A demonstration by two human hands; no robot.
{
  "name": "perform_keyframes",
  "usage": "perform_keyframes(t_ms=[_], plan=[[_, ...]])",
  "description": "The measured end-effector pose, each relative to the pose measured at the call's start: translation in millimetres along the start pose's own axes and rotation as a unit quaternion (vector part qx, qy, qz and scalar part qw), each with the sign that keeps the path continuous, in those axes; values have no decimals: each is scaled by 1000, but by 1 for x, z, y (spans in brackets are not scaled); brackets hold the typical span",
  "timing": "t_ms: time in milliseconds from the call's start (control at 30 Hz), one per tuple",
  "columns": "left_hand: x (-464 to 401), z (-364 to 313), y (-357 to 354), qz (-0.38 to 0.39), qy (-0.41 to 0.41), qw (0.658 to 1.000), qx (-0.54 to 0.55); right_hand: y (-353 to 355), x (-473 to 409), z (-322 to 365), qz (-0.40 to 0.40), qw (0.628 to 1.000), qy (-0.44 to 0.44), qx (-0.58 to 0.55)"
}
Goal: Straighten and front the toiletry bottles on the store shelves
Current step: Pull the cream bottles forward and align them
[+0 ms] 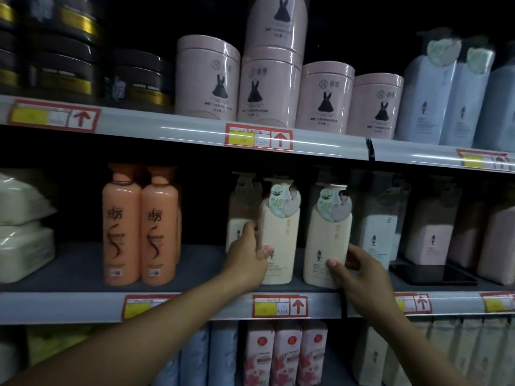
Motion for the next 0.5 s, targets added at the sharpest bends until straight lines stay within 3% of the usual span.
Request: perform_keyframes(t_ms=[333, 500], plan=[[6, 30, 51, -52, 10, 997, -63, -53, 3, 37, 53, 997, 36, 39], [9, 35, 55, -82, -7, 996, -43, -68, 6, 42, 65, 997, 33, 30]])
Point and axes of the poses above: each hand's wrist, its own x-axis away from the middle knuckle, its own y-axis out of the back of the hand, z = x × y, the point moved 2 cm from there along -x, towards the middle knuckle, and after that the axes turned 2 degrees about y, right-handed, at the moved point
